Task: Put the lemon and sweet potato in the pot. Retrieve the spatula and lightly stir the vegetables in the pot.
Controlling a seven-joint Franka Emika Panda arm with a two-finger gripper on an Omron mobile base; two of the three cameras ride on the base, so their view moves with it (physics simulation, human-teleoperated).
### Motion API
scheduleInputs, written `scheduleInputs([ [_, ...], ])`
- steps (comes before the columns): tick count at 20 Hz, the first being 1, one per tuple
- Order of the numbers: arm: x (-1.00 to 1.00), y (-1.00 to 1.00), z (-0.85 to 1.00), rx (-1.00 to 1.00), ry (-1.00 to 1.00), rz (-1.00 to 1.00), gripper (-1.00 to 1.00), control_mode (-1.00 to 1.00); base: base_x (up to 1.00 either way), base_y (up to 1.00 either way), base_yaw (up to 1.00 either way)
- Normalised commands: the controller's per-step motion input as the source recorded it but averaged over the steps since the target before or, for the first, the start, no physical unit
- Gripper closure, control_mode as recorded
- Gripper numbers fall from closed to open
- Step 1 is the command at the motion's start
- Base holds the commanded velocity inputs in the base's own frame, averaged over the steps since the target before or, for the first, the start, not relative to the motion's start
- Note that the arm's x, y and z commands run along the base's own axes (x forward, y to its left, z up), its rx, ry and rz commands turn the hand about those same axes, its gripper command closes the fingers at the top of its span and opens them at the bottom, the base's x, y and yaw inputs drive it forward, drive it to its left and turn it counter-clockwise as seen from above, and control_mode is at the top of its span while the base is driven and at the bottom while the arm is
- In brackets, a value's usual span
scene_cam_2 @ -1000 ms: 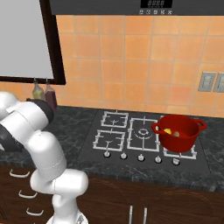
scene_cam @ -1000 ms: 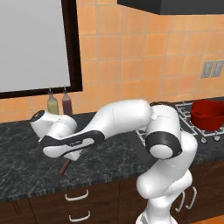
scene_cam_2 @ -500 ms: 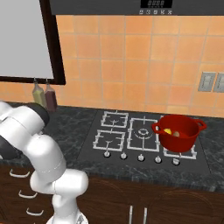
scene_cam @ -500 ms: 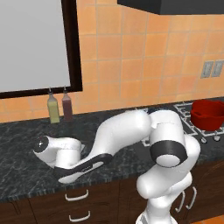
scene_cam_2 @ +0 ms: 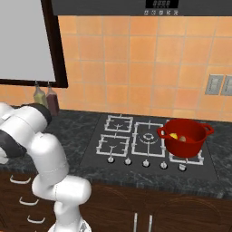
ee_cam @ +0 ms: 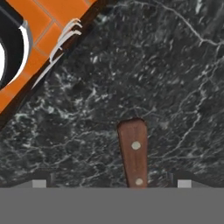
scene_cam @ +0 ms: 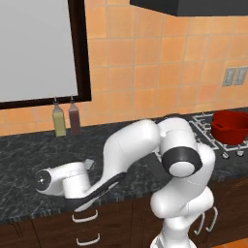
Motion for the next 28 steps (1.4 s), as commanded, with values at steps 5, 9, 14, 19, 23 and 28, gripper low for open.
scheduleInputs([
  [5,0.0,0.45,-0.07,-0.17,-0.09,-0.01,-1.0,-1.0,0.0,0.0,0.0],
  [9,0.0,0.39,-0.26,-0.21,-0.01,-0.07,-1.0,-1.0,0.0,0.0,0.0],
  [14,0.0,0.54,-0.11,-0.19,-0.07,-0.09,-1.0,-1.0,0.0,0.0,0.0],
  [19,0.0,0.45,-0.02,-0.17,-0.15,-0.1,-1.0,-1.0,0.0,0.0,0.0],
  [23,0.0,0.04,-0.14,-0.18,-0.13,-0.09,-1.0,-1.0,0.0,0.0,0.0],
  [28,0.05,-0.08,0.0,-0.11,-0.09,-0.1,-1.0,-1.0,0.0,0.0,0.0],
])
